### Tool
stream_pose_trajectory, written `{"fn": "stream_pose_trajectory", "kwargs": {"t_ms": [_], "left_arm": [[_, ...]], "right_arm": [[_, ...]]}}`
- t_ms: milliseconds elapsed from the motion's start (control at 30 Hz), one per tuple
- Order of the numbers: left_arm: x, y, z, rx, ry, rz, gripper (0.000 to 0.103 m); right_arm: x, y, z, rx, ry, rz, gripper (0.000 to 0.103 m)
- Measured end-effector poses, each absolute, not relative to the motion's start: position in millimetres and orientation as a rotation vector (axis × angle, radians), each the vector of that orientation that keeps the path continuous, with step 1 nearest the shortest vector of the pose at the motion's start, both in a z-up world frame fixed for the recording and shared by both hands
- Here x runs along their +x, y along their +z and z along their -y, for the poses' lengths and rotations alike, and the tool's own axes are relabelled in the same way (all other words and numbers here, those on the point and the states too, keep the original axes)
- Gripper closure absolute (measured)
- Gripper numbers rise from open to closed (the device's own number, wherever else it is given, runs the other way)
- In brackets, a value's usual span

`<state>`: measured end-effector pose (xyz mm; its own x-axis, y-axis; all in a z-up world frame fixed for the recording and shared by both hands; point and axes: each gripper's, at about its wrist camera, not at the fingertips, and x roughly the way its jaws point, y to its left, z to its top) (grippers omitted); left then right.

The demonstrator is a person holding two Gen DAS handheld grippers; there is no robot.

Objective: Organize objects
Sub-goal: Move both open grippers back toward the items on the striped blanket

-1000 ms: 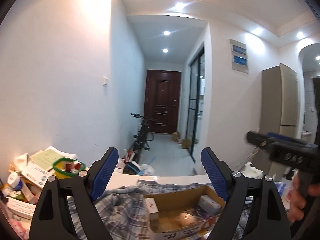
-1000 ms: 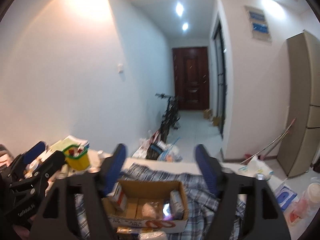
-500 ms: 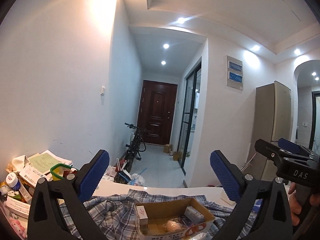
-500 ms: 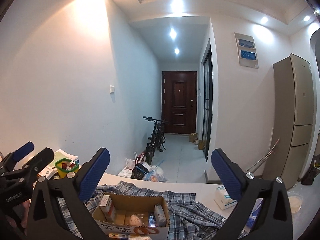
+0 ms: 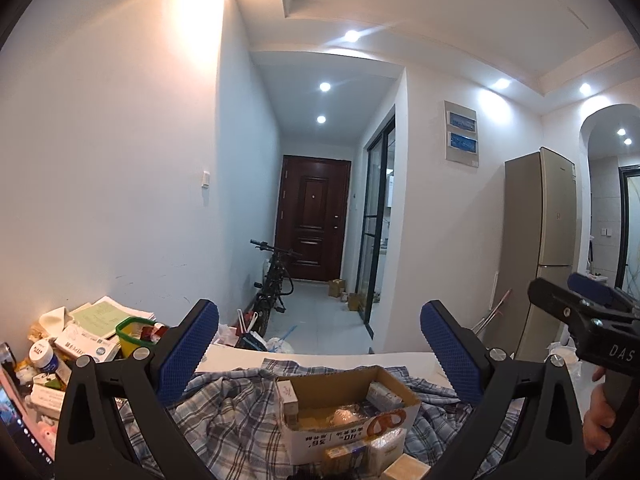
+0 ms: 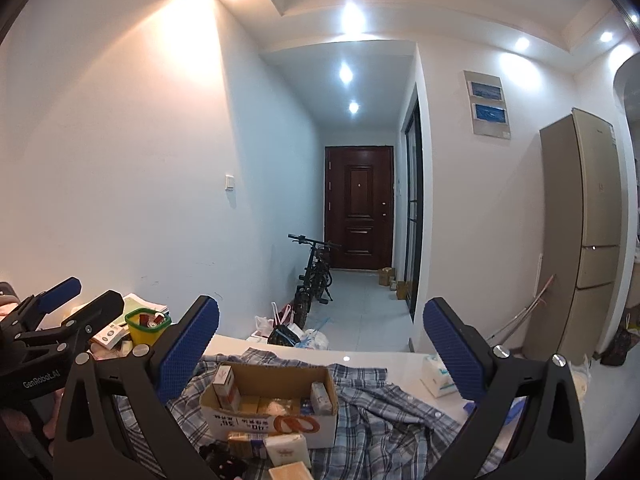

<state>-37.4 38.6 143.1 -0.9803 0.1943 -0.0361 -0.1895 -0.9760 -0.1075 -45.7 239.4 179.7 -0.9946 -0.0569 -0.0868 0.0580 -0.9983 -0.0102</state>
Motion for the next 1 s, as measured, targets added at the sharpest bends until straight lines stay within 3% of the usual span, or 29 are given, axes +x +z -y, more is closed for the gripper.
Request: {"fn": "stream_pose_trajectory", "kwargs": {"t_ms": [367, 1000], "left_arm": [[-5.7, 106.0, -26.7, -0.145, 2.948, 0.188, 0.001], [7.7, 42.0, -23.3, -0.401, 2.948, 0.155, 0.001]], "right_arm": [[-23.1, 140.0, -228.0, 0.215, -3.09, -0.092, 0.001], [3.6, 97.5, -246.1, 0.304, -3.118, -0.026, 0.001]]}}
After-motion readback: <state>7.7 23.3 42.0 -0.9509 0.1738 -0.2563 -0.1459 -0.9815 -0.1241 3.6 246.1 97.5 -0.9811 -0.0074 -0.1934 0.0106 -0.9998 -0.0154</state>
